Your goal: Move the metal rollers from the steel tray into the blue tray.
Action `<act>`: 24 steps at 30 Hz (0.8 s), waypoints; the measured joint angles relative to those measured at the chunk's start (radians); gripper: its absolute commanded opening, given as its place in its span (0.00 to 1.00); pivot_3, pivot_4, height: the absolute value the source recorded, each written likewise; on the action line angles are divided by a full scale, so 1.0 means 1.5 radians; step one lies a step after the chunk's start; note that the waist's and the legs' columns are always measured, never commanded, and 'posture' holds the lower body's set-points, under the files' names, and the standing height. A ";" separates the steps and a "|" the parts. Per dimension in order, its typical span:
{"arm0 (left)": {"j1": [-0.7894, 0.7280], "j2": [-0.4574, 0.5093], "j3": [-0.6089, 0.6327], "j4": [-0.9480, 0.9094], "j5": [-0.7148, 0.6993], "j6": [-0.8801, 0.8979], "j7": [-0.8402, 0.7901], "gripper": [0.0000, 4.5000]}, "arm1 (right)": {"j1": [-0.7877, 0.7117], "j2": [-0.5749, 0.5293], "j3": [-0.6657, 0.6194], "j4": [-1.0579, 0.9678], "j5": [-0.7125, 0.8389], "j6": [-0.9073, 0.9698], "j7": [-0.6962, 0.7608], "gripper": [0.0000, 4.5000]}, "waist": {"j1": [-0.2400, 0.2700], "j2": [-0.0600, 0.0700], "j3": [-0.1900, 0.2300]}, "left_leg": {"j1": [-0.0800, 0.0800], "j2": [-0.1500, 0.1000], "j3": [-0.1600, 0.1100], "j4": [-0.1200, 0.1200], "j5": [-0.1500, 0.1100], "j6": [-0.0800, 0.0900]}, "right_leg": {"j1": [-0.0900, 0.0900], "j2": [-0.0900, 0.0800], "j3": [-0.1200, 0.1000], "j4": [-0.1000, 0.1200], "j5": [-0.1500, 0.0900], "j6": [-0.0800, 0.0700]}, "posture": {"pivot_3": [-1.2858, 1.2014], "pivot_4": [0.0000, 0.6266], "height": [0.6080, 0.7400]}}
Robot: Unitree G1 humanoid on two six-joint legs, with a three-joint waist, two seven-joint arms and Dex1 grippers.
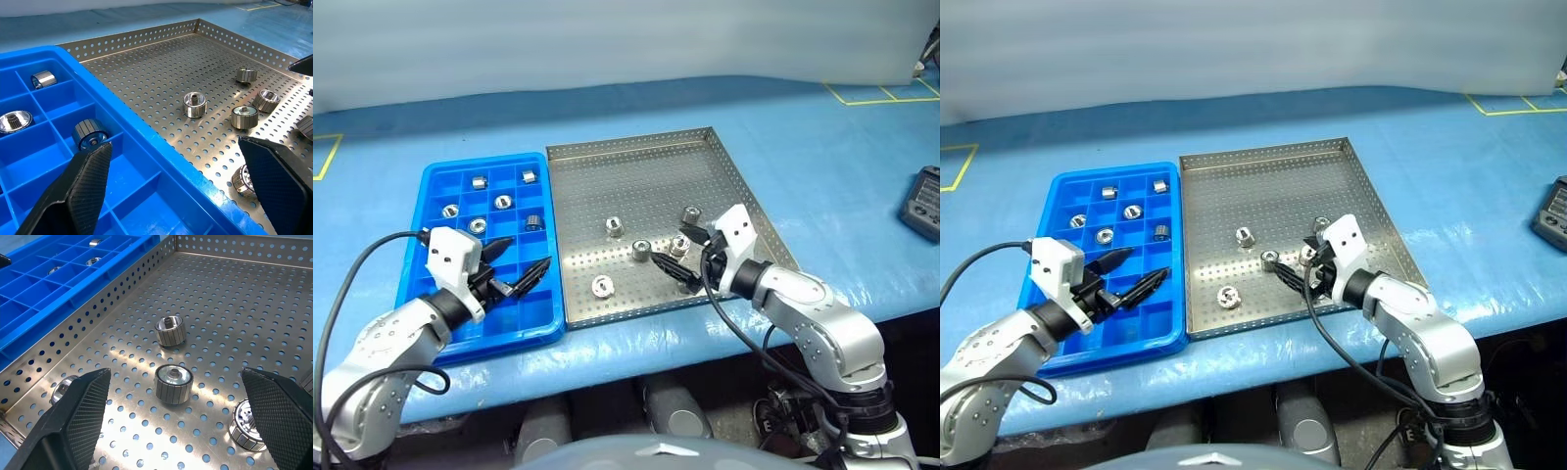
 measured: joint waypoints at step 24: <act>-0.010 0.007 -0.009 0.003 0.003 0.000 -0.005 1.00 | 0.004 -0.009 0.007 0.000 -0.007 0.002 -0.010 1.00 | -0.001 0.000 0.000 | 0.000 0.000 0.000 0.000 0.000 0.000 | 0.000 0.000 0.000 0.000 0.000 0.000 | 0.46 0.24 1.00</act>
